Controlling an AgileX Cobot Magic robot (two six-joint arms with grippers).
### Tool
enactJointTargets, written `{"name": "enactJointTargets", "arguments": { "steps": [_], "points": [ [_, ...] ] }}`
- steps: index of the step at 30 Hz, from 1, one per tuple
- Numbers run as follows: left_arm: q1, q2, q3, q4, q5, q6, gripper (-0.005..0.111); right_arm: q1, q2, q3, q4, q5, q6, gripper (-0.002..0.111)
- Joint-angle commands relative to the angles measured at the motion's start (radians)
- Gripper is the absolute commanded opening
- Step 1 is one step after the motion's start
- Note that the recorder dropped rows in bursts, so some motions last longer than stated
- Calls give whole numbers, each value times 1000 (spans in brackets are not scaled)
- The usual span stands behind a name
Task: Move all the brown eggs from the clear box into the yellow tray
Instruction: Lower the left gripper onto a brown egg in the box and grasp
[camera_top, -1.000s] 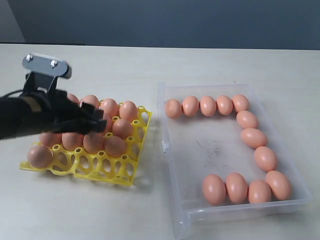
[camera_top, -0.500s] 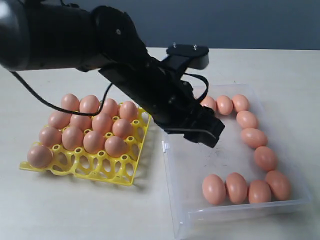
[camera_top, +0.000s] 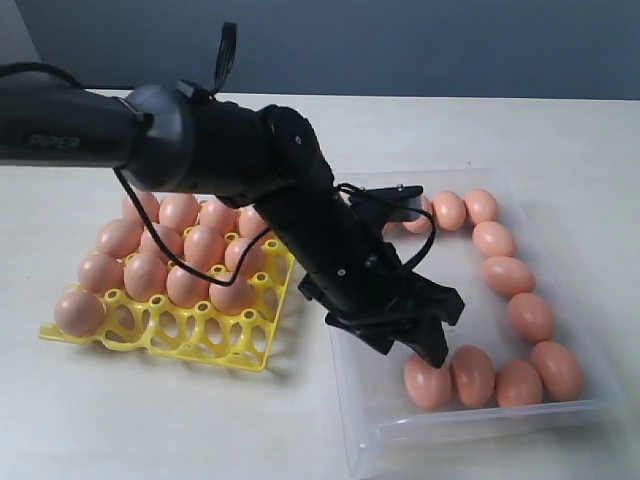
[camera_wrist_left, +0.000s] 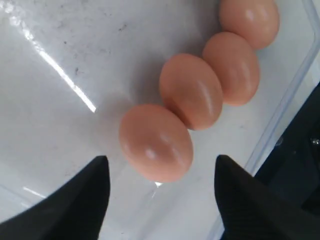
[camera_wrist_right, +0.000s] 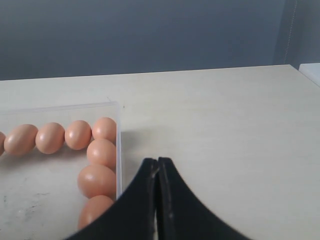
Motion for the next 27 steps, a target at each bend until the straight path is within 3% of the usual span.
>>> {"name": "enactJointTargets", "arguments": {
  "steps": [1,12,21,27],
  "points": [
    [-7,56,-6,-33,11,14,58,0,-4,2,-1,-7,-5,-1],
    [-71,71,-26,60,1,12,58,0,-4,2,-1,-7,-5,-1],
    [-165,71,-103,417,-43,-189,58,0,-4,2,-1,-7,-5,-1],
    [-175,71,-108,439,-84,-198,58,0,-4,2,-1,-7,-5,-1]
  ]
}}
